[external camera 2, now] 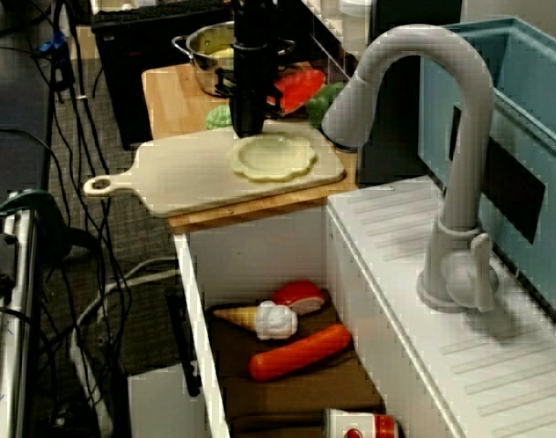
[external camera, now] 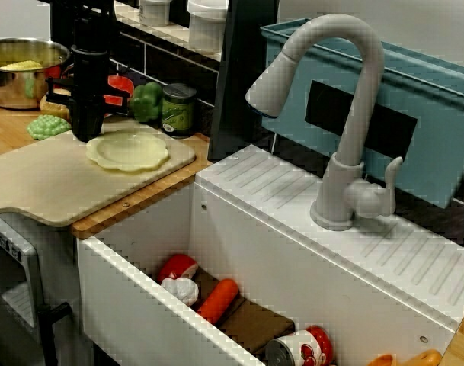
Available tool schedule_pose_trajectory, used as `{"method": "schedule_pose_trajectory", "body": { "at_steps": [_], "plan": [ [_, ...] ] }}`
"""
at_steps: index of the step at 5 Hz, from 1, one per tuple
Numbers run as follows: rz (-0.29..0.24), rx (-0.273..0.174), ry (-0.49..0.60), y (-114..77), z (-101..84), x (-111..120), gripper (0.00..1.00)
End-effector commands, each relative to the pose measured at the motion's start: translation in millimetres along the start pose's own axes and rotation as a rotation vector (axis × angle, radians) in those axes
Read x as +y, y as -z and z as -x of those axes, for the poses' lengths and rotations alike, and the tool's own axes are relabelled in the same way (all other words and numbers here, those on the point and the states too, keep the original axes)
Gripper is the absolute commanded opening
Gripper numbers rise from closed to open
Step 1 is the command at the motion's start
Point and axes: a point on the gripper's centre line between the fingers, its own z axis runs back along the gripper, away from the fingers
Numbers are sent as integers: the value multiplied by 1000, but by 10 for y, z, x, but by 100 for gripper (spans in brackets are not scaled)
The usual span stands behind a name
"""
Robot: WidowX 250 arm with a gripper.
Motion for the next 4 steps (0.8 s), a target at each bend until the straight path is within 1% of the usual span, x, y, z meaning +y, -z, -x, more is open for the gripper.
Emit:
{"method": "schedule_pose_trajectory", "body": {
  "at_steps": [1,2,3,4],
  "plan": [
    [14,-33,3,-294,40,57,0],
    [38,21,-5,-274,-17,102,0],
    [45,3,-4,-351,-59,131,0],
    [34,-63,60,-503,-173,356,0]
  ]
}}
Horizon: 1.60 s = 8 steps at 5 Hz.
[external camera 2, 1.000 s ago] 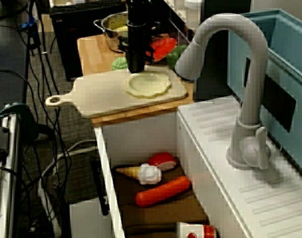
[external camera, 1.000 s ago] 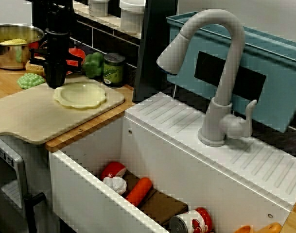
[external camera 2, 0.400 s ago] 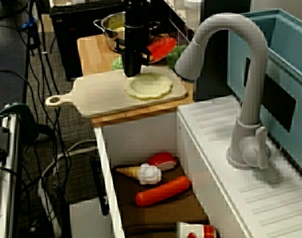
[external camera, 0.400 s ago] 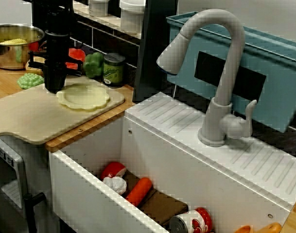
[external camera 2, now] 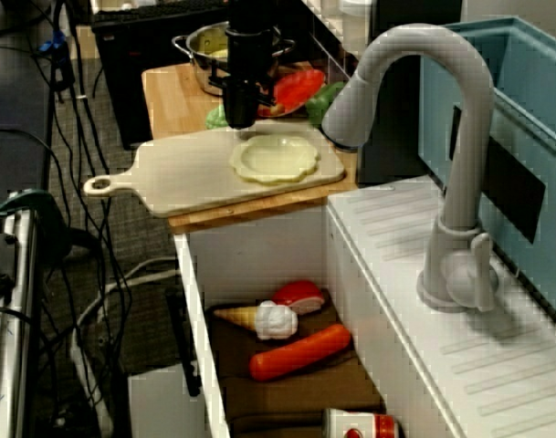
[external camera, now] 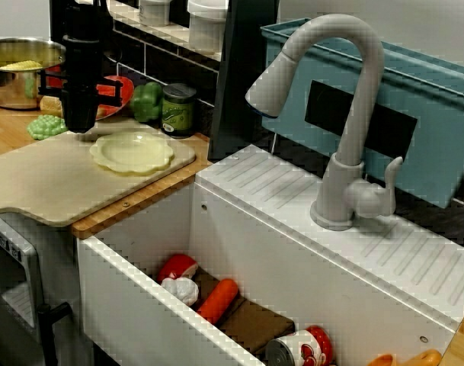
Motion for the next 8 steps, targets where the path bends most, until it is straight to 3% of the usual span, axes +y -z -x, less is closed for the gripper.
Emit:
{"method": "schedule_pose_trajectory", "body": {
  "at_steps": [1,2,4,6,8],
  "plan": [
    [-20,-223,94,-466,-208,388,0],
    [-71,-311,170,-424,-220,369,0],
    [-45,-385,474,-376,-136,283,0],
    [-5,-330,594,-369,-106,77,0],
    [-19,-319,599,-378,-152,-180,0]
  ]
}}
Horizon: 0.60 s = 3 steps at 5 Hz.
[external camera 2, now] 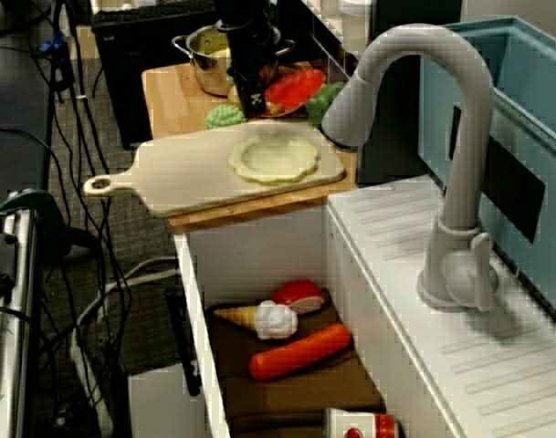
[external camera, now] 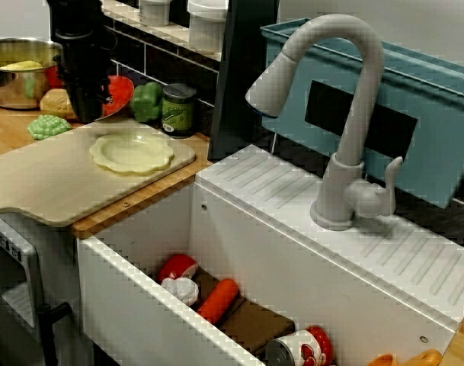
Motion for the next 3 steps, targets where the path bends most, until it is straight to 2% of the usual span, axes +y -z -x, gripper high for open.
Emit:
{"method": "schedule_pose_trajectory", "body": {
  "at_steps": [1,3],
  "plan": [
    [-52,-37,0,-154,-178,-23,0],
    [-62,-33,8,-123,-175,14,0]
  ]
}}
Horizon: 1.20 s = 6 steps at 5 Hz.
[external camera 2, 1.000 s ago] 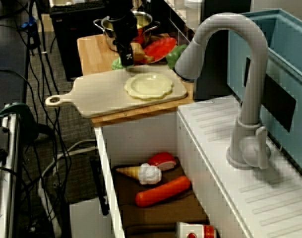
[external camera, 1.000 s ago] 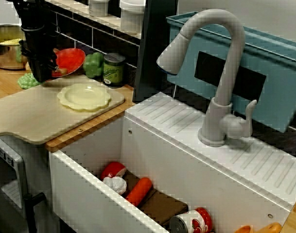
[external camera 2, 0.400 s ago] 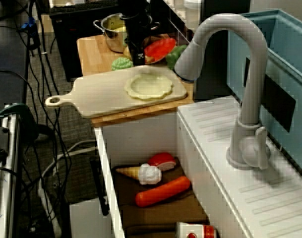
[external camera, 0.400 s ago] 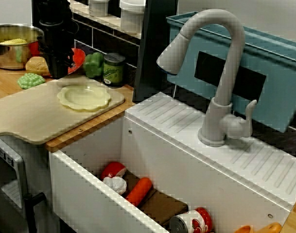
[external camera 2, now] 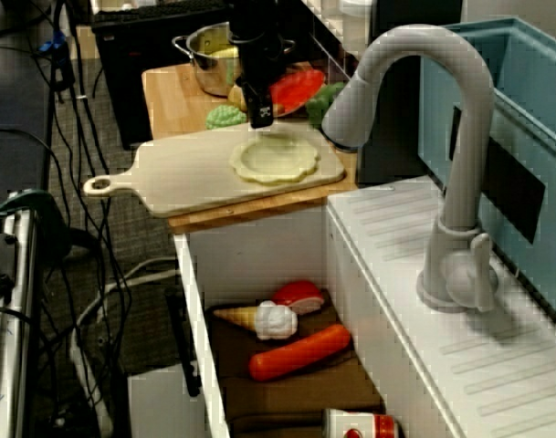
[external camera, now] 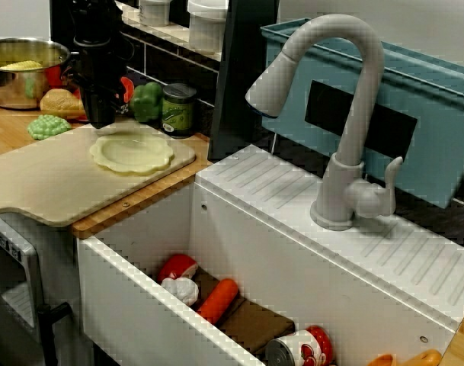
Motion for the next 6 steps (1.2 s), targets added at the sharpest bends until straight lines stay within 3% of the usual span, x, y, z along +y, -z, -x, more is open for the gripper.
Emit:
{"method": "schedule_pose_trajectory", "body": {
  "at_steps": [1,4,6],
  "plan": [
    [-36,-57,6,-223,-114,124,0],
    [-52,-45,-5,-106,-169,131,0],
    [-52,-11,4,-10,-144,-63,0]
  ]
}}
